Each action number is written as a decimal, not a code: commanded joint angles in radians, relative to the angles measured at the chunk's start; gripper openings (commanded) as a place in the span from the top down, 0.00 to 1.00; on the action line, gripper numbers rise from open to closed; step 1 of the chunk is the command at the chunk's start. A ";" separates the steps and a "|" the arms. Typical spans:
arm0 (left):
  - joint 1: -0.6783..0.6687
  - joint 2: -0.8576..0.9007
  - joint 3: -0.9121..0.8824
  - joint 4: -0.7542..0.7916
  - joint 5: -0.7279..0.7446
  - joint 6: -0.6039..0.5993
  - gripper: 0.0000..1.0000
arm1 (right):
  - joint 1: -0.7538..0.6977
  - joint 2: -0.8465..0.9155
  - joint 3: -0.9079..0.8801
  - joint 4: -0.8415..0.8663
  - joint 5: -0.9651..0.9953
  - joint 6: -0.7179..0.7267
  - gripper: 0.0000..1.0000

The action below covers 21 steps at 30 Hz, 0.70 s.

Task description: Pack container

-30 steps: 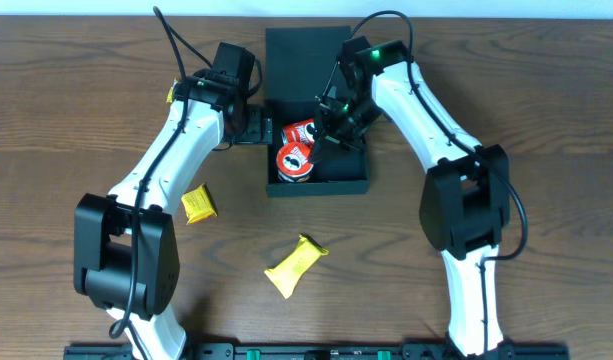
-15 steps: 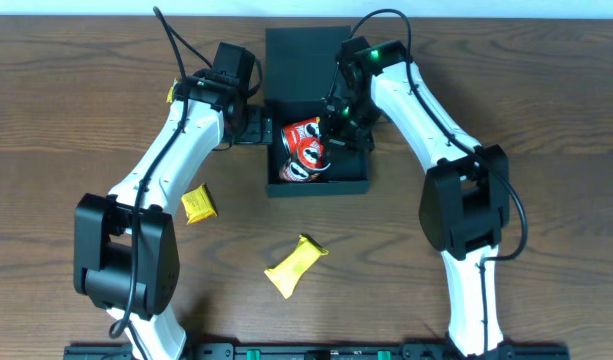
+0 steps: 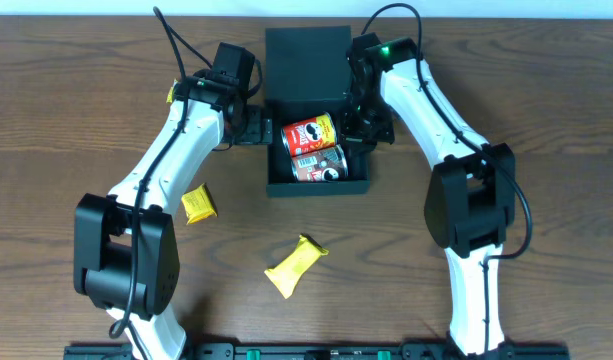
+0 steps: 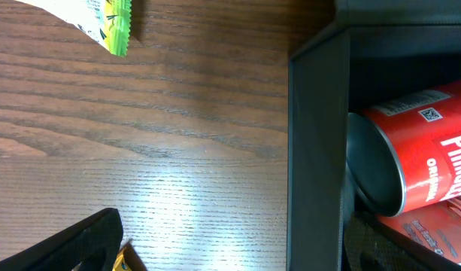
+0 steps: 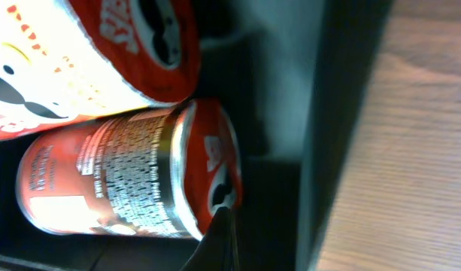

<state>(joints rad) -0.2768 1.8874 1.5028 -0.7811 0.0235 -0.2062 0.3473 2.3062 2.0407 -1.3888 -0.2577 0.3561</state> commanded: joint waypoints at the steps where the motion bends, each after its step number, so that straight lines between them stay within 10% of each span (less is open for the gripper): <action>1: 0.001 0.009 -0.004 -0.004 0.003 0.000 0.05 | -0.002 -0.011 0.009 0.015 0.043 0.010 0.98; 21: 0.001 0.009 -0.004 0.002 0.003 -0.034 0.05 | 0.178 -0.011 0.026 0.096 -0.316 0.014 0.98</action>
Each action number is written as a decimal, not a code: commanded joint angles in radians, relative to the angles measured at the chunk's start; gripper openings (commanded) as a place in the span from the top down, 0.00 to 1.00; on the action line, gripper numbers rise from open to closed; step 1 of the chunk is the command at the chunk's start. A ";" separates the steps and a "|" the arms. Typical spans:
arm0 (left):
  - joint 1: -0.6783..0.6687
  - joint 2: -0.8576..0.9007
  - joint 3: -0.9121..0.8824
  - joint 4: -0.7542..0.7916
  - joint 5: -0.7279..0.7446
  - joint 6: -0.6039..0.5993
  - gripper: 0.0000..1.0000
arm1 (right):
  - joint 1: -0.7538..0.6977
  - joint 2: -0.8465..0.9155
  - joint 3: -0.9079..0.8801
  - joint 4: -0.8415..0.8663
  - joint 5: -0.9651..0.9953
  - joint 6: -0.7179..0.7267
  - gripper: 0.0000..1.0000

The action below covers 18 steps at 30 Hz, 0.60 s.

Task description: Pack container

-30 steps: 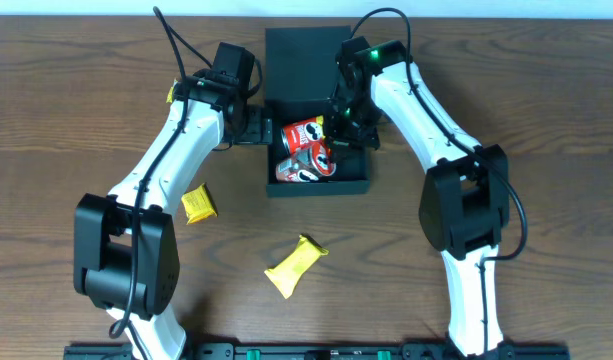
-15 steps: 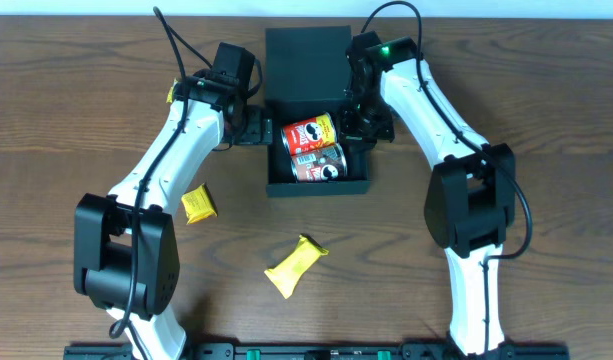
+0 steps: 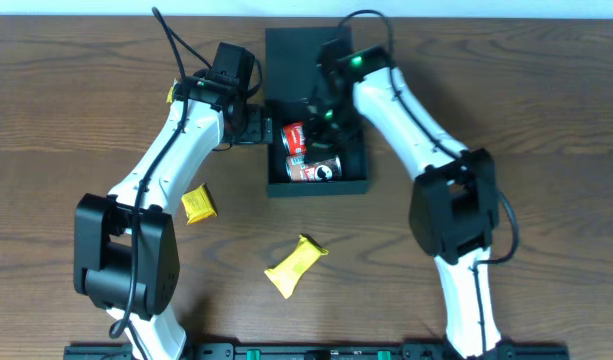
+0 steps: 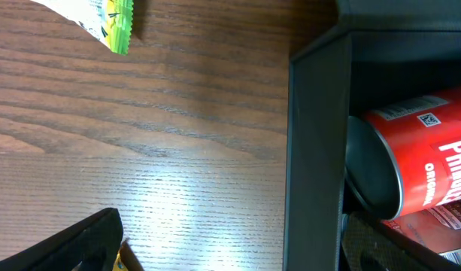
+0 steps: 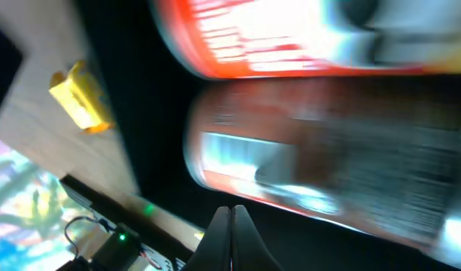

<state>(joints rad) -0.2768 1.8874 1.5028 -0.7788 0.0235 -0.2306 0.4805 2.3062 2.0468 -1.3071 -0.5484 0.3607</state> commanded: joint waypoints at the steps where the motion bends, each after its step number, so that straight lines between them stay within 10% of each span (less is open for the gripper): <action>1: 0.001 0.009 -0.004 0.000 0.003 -0.010 0.05 | 0.069 -0.011 0.019 0.038 -0.013 0.008 0.98; 18: 0.001 0.009 -0.004 -0.011 0.000 -0.010 0.04 | 0.211 -0.011 0.019 0.096 0.492 0.005 0.99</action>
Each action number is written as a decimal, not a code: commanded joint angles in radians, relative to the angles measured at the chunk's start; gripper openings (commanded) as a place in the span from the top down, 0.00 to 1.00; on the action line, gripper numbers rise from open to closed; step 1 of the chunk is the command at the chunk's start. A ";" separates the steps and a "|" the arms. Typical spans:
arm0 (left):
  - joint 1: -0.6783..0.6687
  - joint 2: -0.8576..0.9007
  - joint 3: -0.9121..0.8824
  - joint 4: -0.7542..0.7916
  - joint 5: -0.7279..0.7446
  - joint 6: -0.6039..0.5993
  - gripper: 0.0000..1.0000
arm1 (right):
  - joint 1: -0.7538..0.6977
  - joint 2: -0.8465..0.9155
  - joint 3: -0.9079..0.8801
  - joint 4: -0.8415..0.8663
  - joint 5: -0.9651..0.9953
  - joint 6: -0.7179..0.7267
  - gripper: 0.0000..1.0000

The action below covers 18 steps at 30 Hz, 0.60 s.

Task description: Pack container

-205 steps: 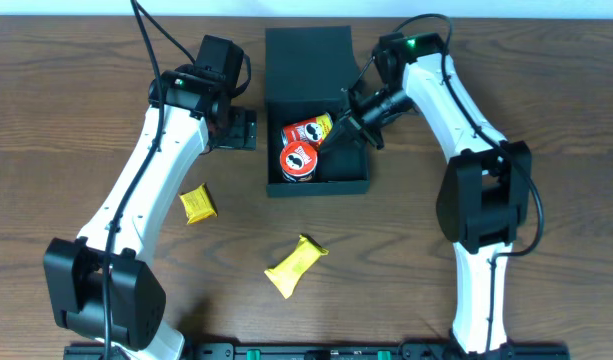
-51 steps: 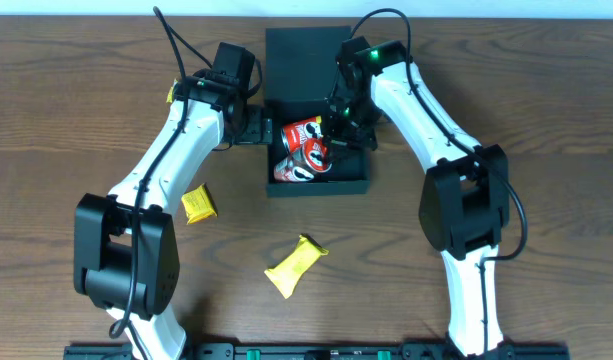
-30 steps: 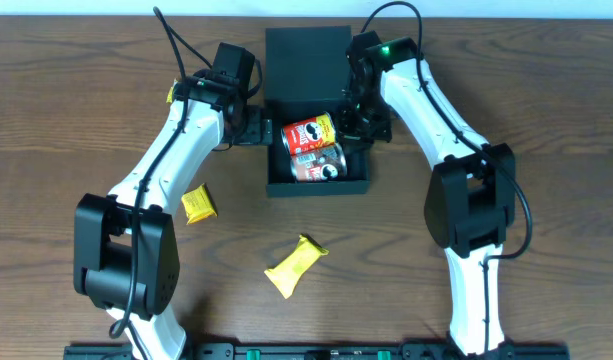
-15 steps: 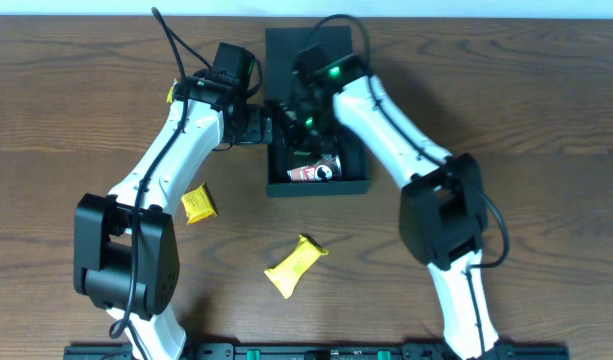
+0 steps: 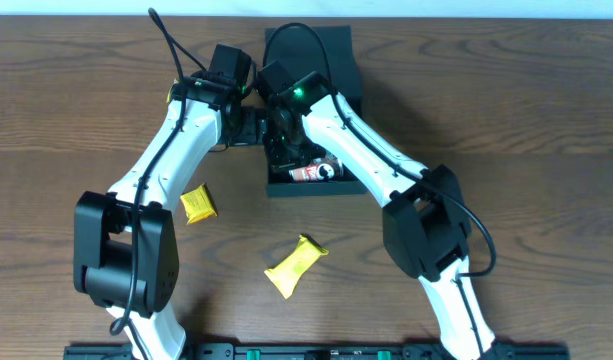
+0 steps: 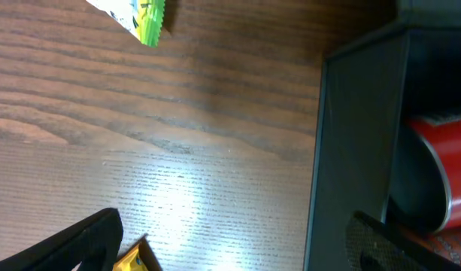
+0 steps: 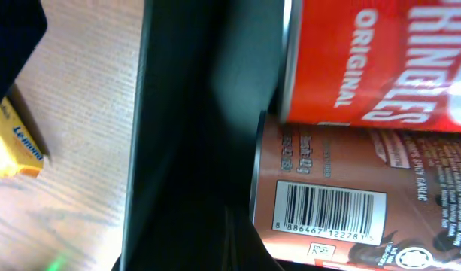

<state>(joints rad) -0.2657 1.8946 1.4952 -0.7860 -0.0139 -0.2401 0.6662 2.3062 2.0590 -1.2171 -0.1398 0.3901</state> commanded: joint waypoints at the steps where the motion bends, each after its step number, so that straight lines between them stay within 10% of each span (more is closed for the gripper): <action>1: -0.010 0.002 0.004 -0.005 0.030 0.000 0.04 | 0.023 -0.011 0.007 0.005 0.097 -0.026 0.99; 18: 0.071 -0.050 0.015 -0.048 -0.024 -0.006 0.05 | 0.008 -0.011 0.007 -0.005 0.192 -0.032 0.98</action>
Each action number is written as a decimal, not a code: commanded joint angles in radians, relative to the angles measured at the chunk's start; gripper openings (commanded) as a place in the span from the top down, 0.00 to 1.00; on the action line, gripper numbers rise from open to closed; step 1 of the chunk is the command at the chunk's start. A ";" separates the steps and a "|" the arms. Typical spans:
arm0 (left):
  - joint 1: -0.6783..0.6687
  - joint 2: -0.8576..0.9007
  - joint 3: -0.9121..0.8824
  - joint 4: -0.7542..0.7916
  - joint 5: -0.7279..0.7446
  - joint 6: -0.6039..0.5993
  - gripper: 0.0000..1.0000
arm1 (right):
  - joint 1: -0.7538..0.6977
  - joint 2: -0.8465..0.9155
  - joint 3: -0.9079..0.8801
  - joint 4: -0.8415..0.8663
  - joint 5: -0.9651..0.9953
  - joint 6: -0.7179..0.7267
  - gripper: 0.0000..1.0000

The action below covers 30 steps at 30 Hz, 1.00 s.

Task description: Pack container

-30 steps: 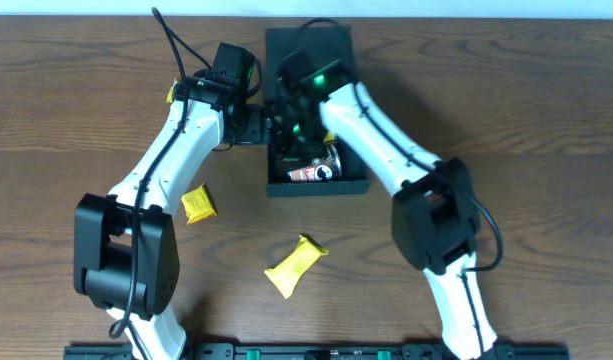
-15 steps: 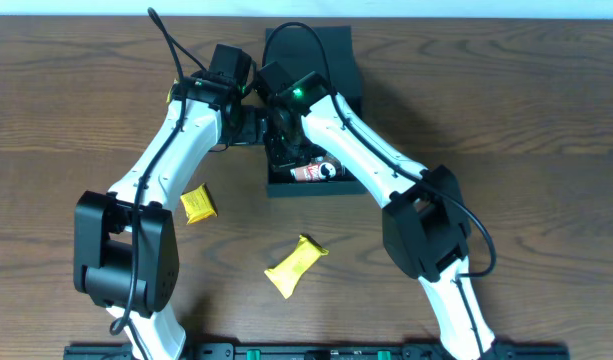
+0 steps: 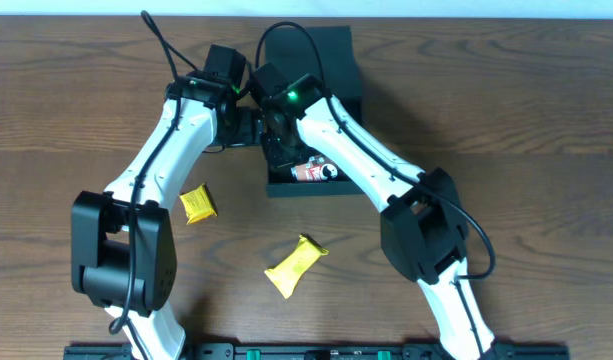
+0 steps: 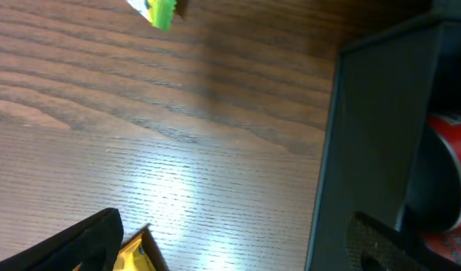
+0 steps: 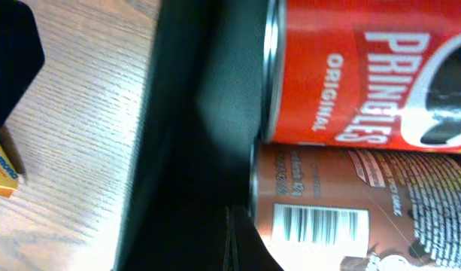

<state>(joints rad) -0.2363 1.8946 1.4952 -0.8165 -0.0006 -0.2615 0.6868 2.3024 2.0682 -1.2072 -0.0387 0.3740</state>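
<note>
The black box (image 3: pixel 352 182) stands open at the back middle of the table, its lid (image 3: pixel 308 55) raised behind it. Inside lie a red Pringles can (image 5: pixel 350 71) and a brown can (image 5: pixel 365 218) side by side; overhead only a bit of the brown can (image 3: pixel 315 172) shows under my right arm. My right gripper (image 5: pixel 232 226) is shut and empty, down by the box's inner left wall next to the cans' ends. Astride that left wall (image 4: pixel 365 128) my left gripper (image 4: pixel 234 229) is open, one finger outside and one inside.
Two yellow packets lie on the table, one (image 3: pixel 197 204) left of the box and one (image 3: pixel 295 264) in front of it. A green-edged packet (image 4: pixel 160 10) and another yellow packet (image 4: pixel 136 254) lie by the left gripper. Both arms crowd the box's left side.
The left wrist view has shifted a little: the box wall now sits further right and the green-edged packet nearer the top edge. My right gripper stays shut by the inner left wall.
First my right gripper was shut at the box's right side by the cans' lids. Then it was over the middle of the box. Then it was at the inner left wall, where it still is. The left gripper stayed open at the left wall throughout.
</note>
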 commanded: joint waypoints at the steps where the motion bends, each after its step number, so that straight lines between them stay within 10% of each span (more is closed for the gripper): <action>1: 0.048 -0.050 0.015 -0.025 -0.048 0.019 0.05 | -0.016 -0.007 -0.002 -0.012 0.073 -0.016 0.99; 30: 0.094 -0.050 0.015 -0.077 -0.141 0.038 0.05 | -0.033 -0.008 -0.001 -0.030 -0.023 0.010 0.98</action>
<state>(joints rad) -0.1513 1.8698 1.4952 -0.8875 -0.1204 -0.2352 0.6594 2.3024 2.0666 -1.2335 -0.0456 0.3710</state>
